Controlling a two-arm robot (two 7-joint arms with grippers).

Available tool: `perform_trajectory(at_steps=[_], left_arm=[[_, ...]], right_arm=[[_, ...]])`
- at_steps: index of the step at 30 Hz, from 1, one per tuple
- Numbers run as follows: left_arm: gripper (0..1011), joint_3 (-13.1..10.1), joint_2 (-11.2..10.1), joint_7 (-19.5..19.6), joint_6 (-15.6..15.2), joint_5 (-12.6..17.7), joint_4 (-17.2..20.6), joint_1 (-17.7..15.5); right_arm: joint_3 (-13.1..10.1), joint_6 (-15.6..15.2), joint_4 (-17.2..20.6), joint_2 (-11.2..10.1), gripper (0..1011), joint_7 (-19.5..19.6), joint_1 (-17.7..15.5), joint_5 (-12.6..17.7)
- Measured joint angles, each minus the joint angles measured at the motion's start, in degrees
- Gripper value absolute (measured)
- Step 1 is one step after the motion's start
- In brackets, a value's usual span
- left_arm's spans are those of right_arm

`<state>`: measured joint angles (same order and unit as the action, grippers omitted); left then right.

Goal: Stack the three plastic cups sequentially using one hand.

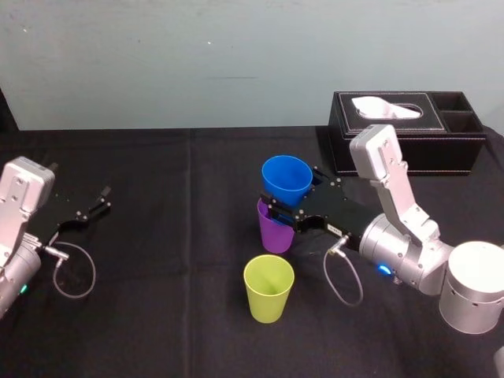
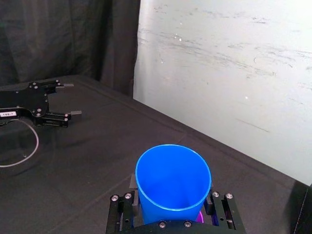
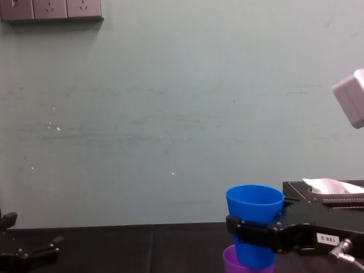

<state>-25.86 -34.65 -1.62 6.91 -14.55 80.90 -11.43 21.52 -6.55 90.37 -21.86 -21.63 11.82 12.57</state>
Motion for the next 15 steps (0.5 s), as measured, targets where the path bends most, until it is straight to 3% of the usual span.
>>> perform_trajectory(at_steps=[15], left_arm=[[1010,0.0,0.0,0.0,0.0,0.0,0.0,0.0]], right_arm=[[0.5,0.3,-2.5,1.3,732,-0.1,1.5,-0.3]])
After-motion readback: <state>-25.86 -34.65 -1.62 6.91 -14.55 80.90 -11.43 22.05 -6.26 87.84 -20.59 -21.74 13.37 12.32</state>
